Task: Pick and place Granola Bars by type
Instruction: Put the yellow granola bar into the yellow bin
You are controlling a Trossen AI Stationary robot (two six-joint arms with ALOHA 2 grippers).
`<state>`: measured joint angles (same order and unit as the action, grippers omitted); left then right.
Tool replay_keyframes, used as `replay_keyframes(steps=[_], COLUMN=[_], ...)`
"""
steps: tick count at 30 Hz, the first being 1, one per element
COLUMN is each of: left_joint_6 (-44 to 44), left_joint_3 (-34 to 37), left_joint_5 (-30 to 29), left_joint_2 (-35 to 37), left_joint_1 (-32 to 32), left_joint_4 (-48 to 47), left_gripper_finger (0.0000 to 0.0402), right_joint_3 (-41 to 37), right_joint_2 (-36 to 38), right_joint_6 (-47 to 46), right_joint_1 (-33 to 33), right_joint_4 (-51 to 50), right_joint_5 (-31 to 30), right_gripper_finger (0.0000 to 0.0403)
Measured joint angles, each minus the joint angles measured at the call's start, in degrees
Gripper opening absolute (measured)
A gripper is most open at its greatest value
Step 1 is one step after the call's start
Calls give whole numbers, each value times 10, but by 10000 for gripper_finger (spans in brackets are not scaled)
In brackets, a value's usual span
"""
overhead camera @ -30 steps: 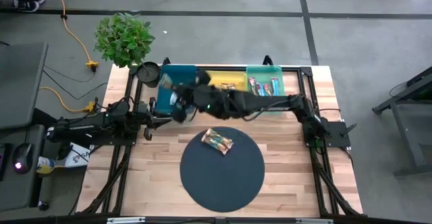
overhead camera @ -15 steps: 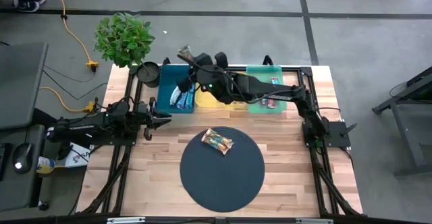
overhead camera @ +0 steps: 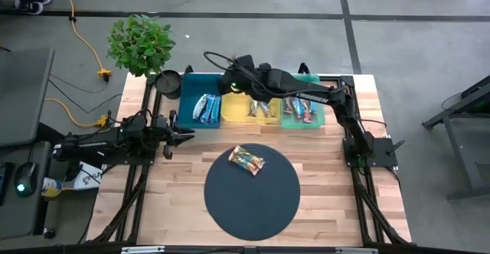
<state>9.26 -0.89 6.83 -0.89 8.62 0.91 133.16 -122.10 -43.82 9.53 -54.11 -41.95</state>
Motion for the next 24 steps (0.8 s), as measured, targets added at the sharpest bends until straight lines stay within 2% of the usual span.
replay_keyframes(steps=[8,14,24], left_joint_6=[0,0,0], left_joint_3=[0,0,0], left_joint_5=[0,0,0], left_joint_2=[0,0,0], left_joint_1=[0,0,0], left_joint_4=[0,0,0], left_gripper_finger=[82,82,82], right_joint_3=[-104,-196,-338], right_joint_2=[0,0,0], right_joint_6=[-59,-96,-164], right_joint_1=[43,60,67], right_joint_4=[21,70,227], right_joint_5=[105,140,185], right_gripper_finger=[67,67,67])
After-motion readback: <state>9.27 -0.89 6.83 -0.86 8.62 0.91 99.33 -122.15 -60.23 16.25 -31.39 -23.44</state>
